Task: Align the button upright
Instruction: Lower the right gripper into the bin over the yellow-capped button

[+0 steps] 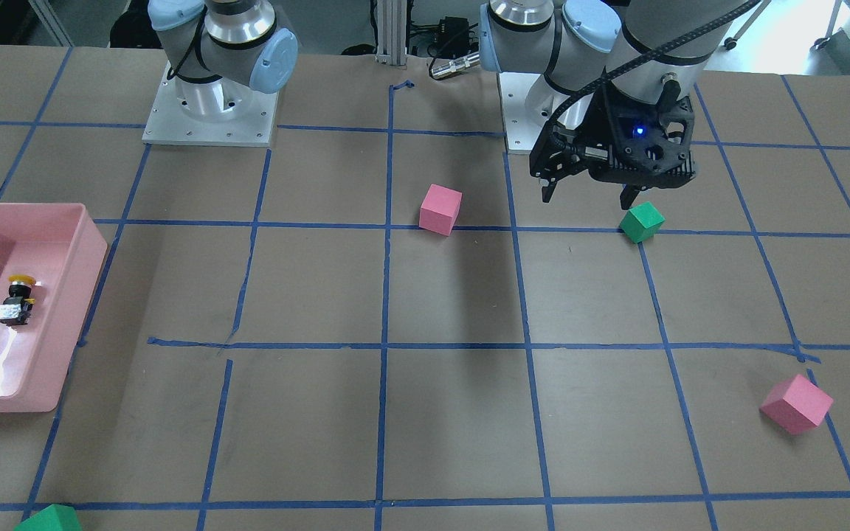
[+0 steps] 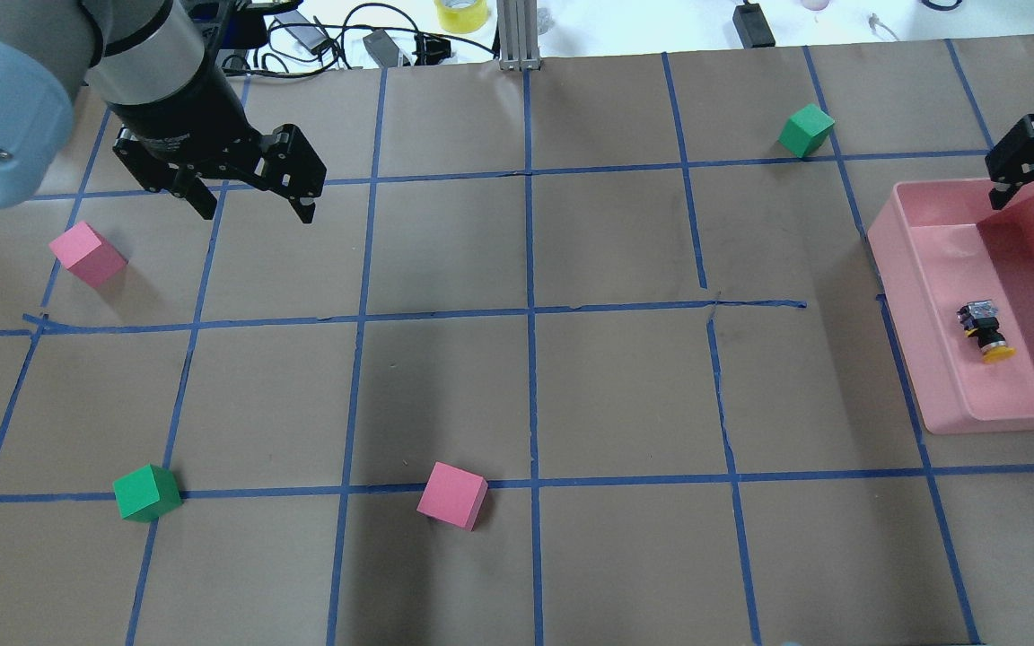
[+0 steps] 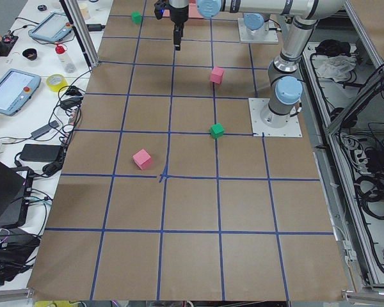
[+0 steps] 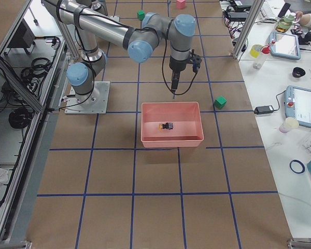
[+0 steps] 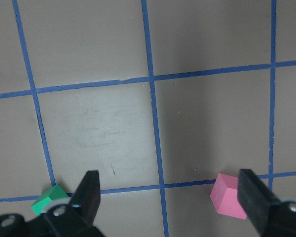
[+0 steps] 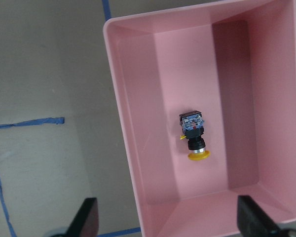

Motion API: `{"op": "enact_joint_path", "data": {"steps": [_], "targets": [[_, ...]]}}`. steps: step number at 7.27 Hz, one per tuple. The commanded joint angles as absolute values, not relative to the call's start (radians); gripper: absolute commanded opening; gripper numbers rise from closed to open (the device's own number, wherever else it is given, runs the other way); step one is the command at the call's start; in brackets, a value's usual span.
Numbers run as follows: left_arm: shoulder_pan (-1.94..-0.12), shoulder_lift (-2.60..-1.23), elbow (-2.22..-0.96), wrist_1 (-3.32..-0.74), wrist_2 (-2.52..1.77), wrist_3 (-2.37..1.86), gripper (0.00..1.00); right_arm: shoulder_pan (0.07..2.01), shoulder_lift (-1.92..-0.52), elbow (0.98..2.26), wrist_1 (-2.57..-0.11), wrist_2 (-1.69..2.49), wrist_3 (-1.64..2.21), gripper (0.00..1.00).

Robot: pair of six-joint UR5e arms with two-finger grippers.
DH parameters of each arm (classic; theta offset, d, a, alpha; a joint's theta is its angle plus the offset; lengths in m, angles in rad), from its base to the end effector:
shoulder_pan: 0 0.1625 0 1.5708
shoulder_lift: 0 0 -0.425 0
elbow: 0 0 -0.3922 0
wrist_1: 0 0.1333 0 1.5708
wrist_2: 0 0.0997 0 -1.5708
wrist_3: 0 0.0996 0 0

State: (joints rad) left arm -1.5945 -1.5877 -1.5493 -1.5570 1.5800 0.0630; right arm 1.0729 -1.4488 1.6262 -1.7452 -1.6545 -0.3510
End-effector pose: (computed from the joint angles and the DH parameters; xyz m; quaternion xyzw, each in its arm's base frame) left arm -0.1442 -0.4976 0.4915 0.0433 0.9990 -0.0091 0.0048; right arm -0.1467 -0.5316 0.4156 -0.0733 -0.9964 -0.0186 0.0375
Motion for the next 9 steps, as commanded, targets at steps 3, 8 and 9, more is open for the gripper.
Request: {"op": "enact_joint_path", "data": {"steps": [3,8,9], "targets": [[-1.594,-1.588,-1.549,-1.557,1.58,0.063,1.0,1.019,-1.29,1.722,-1.952,-1.657,-0.394,1.0],[-1.594,-1.586,-1.549,-1.559,1.58,0.064,1.0,0.996,-1.204,1.822,-2.118,-1.701,-0.391,1.0],[-1.594,-1.586,-1.549,-1.559,1.58,0.064,1.0,0.993,-1.186,1.822,-2.137,-1.703,-0.391,1.0]]}}
